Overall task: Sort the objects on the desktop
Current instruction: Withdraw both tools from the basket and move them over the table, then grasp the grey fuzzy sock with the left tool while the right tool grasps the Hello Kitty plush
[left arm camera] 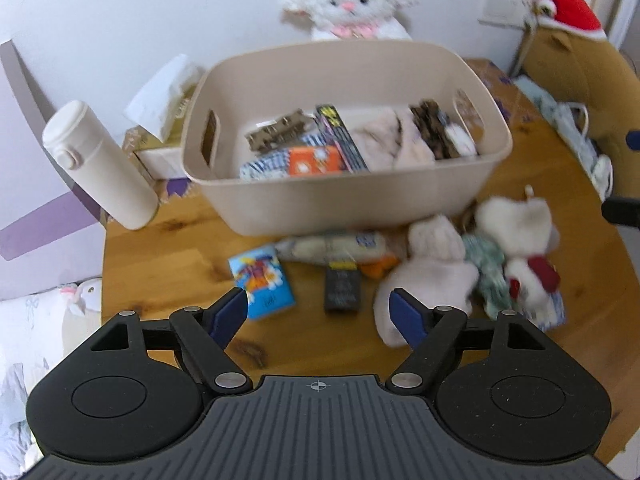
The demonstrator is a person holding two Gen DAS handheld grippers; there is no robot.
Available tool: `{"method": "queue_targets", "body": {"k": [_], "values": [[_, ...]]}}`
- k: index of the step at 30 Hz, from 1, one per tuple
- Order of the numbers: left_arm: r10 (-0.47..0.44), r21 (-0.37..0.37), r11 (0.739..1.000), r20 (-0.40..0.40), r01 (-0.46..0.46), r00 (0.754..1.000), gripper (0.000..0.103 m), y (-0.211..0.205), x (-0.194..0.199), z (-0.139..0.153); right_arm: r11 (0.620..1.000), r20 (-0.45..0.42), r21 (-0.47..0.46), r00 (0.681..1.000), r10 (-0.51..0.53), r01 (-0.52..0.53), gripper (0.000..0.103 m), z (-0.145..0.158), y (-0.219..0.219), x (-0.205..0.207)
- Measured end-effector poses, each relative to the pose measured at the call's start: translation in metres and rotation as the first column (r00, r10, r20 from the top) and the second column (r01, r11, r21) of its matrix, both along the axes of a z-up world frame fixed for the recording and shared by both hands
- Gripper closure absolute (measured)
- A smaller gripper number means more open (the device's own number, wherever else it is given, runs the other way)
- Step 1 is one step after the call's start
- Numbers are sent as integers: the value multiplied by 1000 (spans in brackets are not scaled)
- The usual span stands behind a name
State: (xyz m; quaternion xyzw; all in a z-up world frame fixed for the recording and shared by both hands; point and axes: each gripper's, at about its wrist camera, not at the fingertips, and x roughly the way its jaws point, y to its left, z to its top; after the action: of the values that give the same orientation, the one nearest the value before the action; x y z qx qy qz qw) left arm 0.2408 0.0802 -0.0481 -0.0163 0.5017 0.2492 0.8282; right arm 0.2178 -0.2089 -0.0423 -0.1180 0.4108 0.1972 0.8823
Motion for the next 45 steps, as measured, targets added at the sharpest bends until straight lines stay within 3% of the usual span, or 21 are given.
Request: {"method": "queue_targets", "body": {"k": [10, 16, 22, 26, 32, 37, 42, 45], "values": [[-96, 1, 995, -51, 96, 994, 24, -37, 5, -27, 999, -56, -21, 998, 27, -29, 0, -30, -7, -21], [-167, 54, 983, -96, 173, 981, 24, -53, 12, -43, 996, -90, -30, 993, 78, -81, 0, -52, -2, -32], [-160, 8, 987, -91, 161, 983, 24, -51, 22, -58, 991, -101, -48, 987, 122, -127, 0, -72, 11, -34], [-175, 41, 983, -95, 180, 980, 24, -53, 30, -71, 984, -97, -56, 982, 162, -168, 0, -84, 24, -31], [-214, 74, 972, -110, 222, 971, 24, -53, 43, -89, 977, -94, -86, 978, 188, -196, 11, -97, 40, -23], [-226, 59, 970, -110, 234, 968, 25, -51, 53, -99, 975, -106, -110, 978, 181, -192, 23, -104, 44, -18], [-256, 41, 964, -112, 262, 960, 51, -51, 57, -103, 975, -134, -109, 975, 177, -192, 45, -108, 43, -17], [-281, 51, 957, -101, 287, 955, 77, -53, 54, -103, 974, -133, -115, 975, 179, -194, 55, -108, 43, -18]]}}
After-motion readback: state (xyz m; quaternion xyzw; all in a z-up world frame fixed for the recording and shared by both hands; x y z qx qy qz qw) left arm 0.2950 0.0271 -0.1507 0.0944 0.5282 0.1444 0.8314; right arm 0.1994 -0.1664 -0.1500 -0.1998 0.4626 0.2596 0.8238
